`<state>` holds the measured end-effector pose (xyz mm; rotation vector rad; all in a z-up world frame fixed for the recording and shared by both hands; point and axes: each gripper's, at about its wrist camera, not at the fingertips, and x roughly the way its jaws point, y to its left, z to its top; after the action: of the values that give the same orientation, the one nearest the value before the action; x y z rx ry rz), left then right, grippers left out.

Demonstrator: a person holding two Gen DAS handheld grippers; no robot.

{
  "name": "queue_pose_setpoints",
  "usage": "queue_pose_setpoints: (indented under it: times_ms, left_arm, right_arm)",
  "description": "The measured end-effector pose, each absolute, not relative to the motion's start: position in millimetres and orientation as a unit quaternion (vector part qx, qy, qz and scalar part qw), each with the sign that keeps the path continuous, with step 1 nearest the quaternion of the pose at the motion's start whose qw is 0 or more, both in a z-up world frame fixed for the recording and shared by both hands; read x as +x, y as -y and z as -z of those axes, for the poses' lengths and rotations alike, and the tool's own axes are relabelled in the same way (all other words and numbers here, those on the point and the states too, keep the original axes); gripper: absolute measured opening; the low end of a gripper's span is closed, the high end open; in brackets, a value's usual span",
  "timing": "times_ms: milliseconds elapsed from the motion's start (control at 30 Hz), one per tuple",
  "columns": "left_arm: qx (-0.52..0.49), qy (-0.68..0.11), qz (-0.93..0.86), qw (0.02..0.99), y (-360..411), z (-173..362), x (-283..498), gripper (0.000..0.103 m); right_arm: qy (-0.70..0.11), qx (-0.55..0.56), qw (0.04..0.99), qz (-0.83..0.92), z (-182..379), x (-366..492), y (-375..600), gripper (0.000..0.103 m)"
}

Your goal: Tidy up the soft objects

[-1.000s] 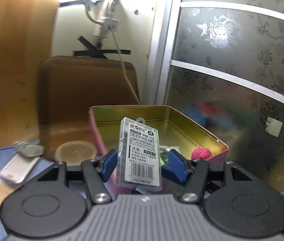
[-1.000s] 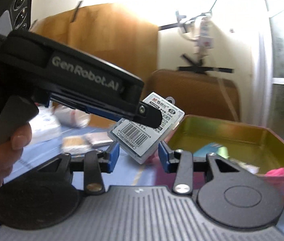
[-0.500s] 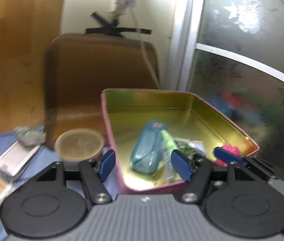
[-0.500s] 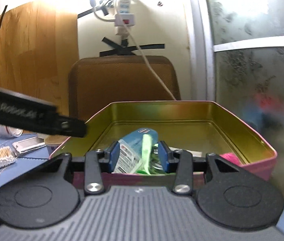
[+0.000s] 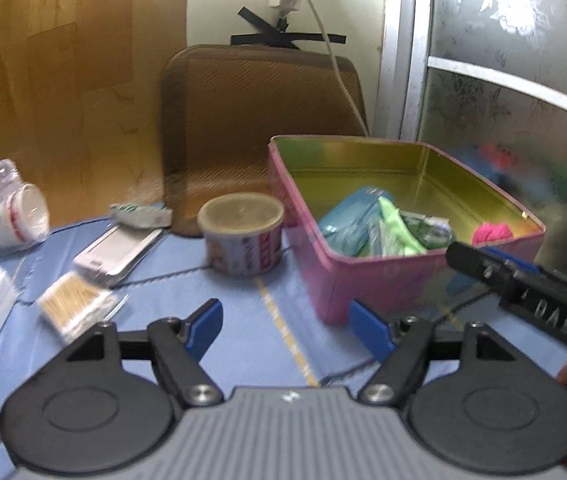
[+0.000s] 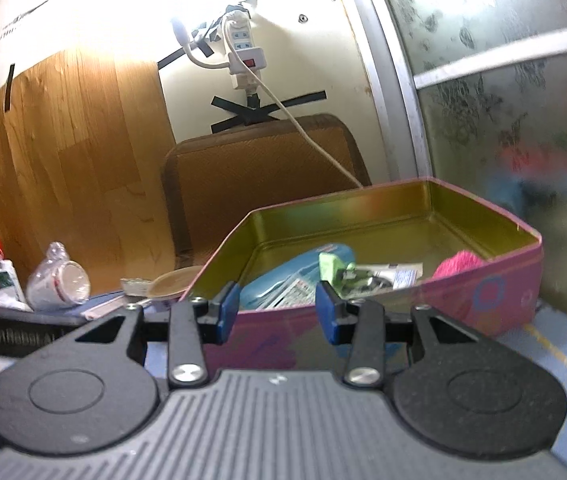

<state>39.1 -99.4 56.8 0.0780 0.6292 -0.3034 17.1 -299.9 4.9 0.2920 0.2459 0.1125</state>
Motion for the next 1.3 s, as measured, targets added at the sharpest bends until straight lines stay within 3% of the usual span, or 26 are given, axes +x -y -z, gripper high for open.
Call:
queue_pose_setpoints:
  times_ms: [267, 467, 633, 733, 1300]
  left_arm:
    - [0.048, -0.316, 0.118, 0.94, 82.1, -45.4, 23.1, 0.087]
    - [0.047, -0.323, 0.105, 0.939, 73.4, -41.0, 20.4, 0.09]
    - [0.054, -0.317, 0.102, 0.941, 71.7, -40.5, 16.9, 0.102]
    - [0.063, -0.315, 0.098, 0.942, 72.8, -40.3, 15.8, 0.102]
    - [0.07, -0.326, 0.088, 0.939, 71.6, -35.6, 17.9, 0.103]
  right_arm:
    - [-0.17, 0.227, 0.957, -0.062, 2.3, 14.4, 305.2, 0.055]
    - [-0.179, 0.247, 0.95, -0.059, 2.0, 11.3, 302.7, 0.056]
    - [-0.179, 0.247, 0.95, -0.061, 0.5, 8.9, 298.5, 0.057]
    - [-0.177, 0.248, 0.95, -0.062, 0.0, 7.8, 297.3, 0.063]
    - [-0.177, 0.252, 0.949, -0.064, 1.0, 8.2, 300.2, 0.064]
